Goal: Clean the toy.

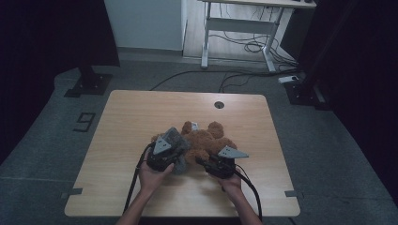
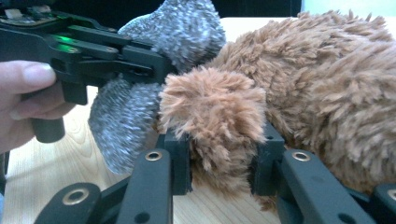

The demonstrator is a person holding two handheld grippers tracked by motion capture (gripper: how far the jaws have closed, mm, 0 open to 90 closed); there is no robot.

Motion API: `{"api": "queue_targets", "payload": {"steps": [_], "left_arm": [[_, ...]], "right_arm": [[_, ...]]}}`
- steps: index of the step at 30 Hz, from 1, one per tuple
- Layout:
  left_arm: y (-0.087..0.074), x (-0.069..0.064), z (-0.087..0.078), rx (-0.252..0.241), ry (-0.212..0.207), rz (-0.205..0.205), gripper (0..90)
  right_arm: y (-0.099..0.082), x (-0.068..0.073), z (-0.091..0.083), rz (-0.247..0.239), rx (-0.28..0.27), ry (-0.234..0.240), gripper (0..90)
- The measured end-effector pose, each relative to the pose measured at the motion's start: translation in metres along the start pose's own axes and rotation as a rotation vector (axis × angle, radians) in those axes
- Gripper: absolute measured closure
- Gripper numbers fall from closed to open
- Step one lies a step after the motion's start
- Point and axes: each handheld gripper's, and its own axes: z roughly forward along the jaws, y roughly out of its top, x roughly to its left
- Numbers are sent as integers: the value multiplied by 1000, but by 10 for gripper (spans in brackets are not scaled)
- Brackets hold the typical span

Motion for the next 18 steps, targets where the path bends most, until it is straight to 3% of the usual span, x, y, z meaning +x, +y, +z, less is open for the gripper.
{"api": "queue_targets", "payload": {"steps": [7,11,13,15,16,17,18], "left_arm": [[-9,18,-31,-41,67,-18,753],[-25,36,-43,-47,109,-69,753],[-37,50,-45,-22,150,-104,752],[-46,63,-48,-7,157,-156,752],[-52,70,-50,-15,123,-205,752],[-55,72,-50,-14,117,-220,752],[-56,72,-50,-2,139,-205,752]], "right_arm": [[-1,-1,0,5,-5,-3,670],[-1,-1,1,7,-6,-3,670],[-2,-1,1,10,-7,-4,670],[-2,-1,1,11,-8,-4,670],[-2,-1,1,11,-9,-5,670],[-2,-2,1,9,-10,-4,670],[-1,-2,0,10,-8,-2,670]]}}
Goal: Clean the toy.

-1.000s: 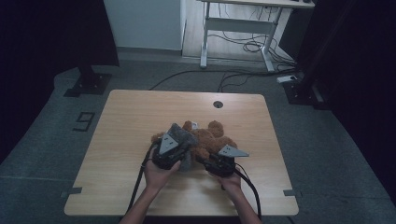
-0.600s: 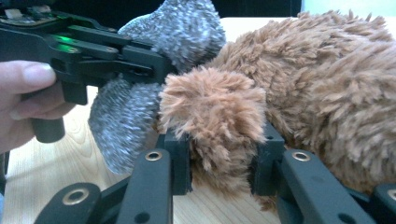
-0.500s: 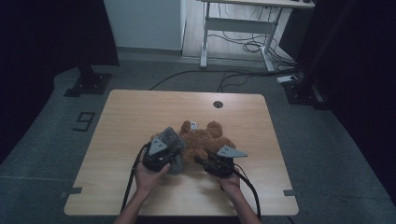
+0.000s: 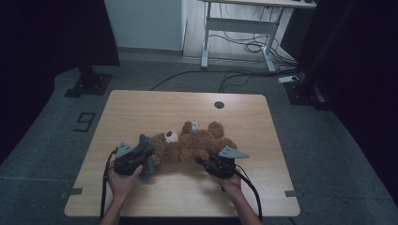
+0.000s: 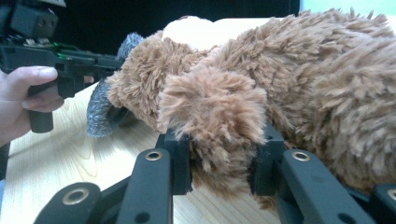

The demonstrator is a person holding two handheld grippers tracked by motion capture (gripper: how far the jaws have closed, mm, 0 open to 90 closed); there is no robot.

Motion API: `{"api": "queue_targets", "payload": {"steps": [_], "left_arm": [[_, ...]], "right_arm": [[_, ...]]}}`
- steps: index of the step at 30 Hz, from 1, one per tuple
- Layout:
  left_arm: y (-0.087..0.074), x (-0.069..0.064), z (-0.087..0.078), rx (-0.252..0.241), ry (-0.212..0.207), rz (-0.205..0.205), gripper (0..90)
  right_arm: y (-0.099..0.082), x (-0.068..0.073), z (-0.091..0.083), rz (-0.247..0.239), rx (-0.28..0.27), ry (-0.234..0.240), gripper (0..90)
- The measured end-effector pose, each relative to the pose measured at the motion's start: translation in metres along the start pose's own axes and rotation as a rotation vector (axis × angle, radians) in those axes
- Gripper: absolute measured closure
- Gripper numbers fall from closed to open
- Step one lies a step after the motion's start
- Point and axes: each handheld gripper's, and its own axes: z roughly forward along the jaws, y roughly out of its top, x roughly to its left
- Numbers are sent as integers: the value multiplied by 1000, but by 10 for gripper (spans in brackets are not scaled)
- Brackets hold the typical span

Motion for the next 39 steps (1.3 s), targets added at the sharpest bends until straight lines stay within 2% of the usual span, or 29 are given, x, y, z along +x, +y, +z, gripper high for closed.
{"api": "queue_targets", "payload": {"steps": [2,5,6,9,10,12,14,15,17,18,19,20,22,24,25,28,29,31,34,36,39], "left_arm": [[1,-1,1,3,9,12,751],[12,-11,-9,-44,7,39,751],[16,-14,-13,-66,-3,44,751],[32,-40,-27,-146,-57,101,749],[37,-51,-28,-161,-91,120,747],[43,-63,-24,-161,-138,140,744],[47,-79,-8,-127,-155,181,741],[48,-83,2,-101,-161,186,740],[45,-86,22,-39,-170,182,737],[42,-84,29,-25,-176,176,734],[39,-83,31,-30,-184,163,734],[35,-80,33,-48,-202,133,735],[32,-78,33,-70,-221,95,735],[31,-77,33,-70,-220,98,736],[31,-77,32,-70,-222,94,736],[33,-76,31,-60,-224,94,735],[33,-76,31,-59,-222,94,736],[33,-76,31,-57,-218,98,736],[32,-77,31,-52,-211,102,736],[32,-77,30,-46,-209,106,736],[32,-77,30,-36,-207,113,737]], "right_arm": [[0,-1,0,4,-2,3,670],[0,-1,0,7,-3,3,670],[1,-1,0,7,-2,3,670],[1,0,0,8,-3,2,670],[1,1,0,9,-3,1,669],[1,2,1,8,-3,2,668],[1,2,1,10,-3,3,666],[1,2,1,13,-2,4,663],[1,2,1,13,0,6,653],[1,2,0,13,2,8,639],[1,3,0,10,11,7,622],[2,3,0,-1,20,4,601],[7,6,-4,-45,61,-2,534],[13,8,-12,-87,79,-19,485],[18,8,-20,-101,64,-43,469],[28,0,-43,-74,-6,-105,444],[31,-5,-53,-62,-39,-141,420],[33,-14,-66,-50,-64,-205,358],[32,-29,-74,2,-65,-275,253],[29,-38,-75,13,-56,-314,224],[21,-50,-69,54,-18,-290,200]]}}
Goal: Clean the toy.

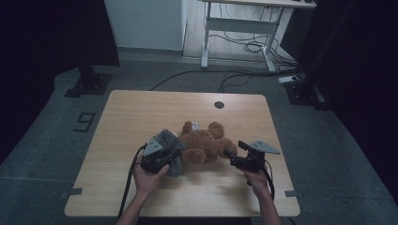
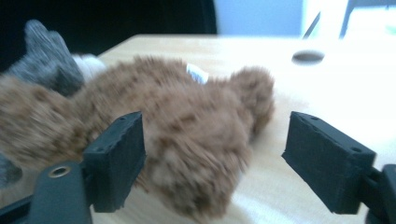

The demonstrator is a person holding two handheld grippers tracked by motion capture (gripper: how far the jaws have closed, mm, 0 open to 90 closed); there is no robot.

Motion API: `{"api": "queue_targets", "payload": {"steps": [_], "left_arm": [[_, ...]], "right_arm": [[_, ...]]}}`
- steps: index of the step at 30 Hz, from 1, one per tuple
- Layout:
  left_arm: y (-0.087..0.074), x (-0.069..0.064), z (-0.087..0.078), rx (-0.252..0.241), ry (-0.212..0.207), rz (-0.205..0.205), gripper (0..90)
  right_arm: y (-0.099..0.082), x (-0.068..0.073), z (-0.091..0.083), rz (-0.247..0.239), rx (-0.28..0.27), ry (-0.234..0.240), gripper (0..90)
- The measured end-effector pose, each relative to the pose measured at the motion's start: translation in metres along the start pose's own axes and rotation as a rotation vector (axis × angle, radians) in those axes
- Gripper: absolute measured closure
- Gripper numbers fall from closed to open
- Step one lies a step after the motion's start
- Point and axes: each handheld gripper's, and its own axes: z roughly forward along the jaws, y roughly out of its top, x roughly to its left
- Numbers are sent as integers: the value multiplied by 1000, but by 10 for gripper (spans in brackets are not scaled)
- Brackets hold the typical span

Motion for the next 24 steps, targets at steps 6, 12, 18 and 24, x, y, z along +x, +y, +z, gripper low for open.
{"api": "queue_targets", "payload": {"steps": [6,12,18,24], "left_arm": [[5,-3,-9,-19,20,12,736],[40,-10,-20,-64,35,46,737],[77,-20,1,-59,-13,67,737],[84,-30,47,15,-102,42,737]], "right_arm": [[-11,2,18,-9,42,70,487],[-8,0,15,12,60,86,551],[-8,0,15,14,66,90,551],[-8,0,15,16,66,92,552]]}}
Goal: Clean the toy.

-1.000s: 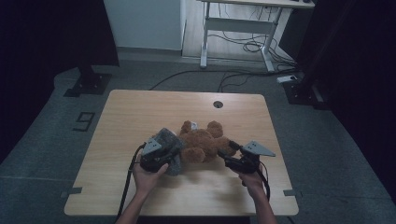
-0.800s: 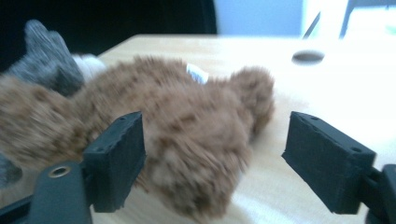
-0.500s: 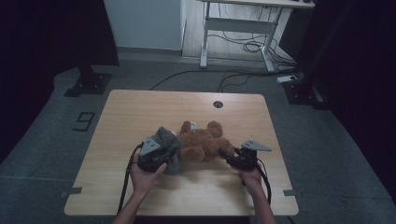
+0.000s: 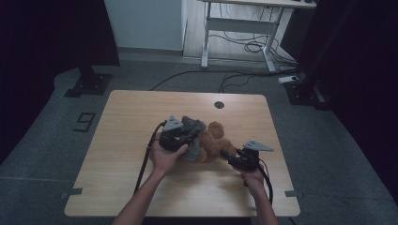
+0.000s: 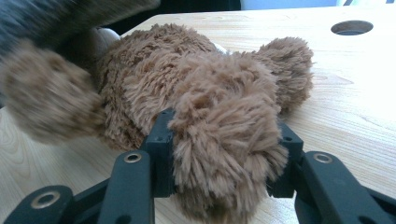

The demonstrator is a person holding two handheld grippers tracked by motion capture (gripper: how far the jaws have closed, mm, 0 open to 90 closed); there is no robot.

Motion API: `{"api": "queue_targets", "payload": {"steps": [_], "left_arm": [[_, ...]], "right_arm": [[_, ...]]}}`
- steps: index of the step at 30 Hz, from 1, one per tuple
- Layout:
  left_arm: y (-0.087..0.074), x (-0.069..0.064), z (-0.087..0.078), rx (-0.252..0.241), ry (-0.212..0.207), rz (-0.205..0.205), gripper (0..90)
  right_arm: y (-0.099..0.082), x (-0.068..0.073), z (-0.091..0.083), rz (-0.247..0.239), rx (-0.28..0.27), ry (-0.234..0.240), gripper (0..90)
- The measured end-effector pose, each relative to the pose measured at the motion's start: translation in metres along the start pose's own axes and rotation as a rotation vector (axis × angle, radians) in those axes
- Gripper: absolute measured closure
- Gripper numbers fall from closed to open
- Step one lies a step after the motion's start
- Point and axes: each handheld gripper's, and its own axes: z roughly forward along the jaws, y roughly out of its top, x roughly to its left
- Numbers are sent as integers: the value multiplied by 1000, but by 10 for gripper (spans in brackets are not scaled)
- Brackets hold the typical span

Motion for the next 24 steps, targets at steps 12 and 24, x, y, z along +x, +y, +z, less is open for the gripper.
{"api": "queue_targets", "payload": {"steps": [12,24], "left_arm": [[-48,-34,25,127,-49,61,744],[-79,-27,15,200,-48,61,744]], "right_arm": [[0,-1,-1,30,10,-7,582],[-1,-2,0,44,14,2,584]]}}
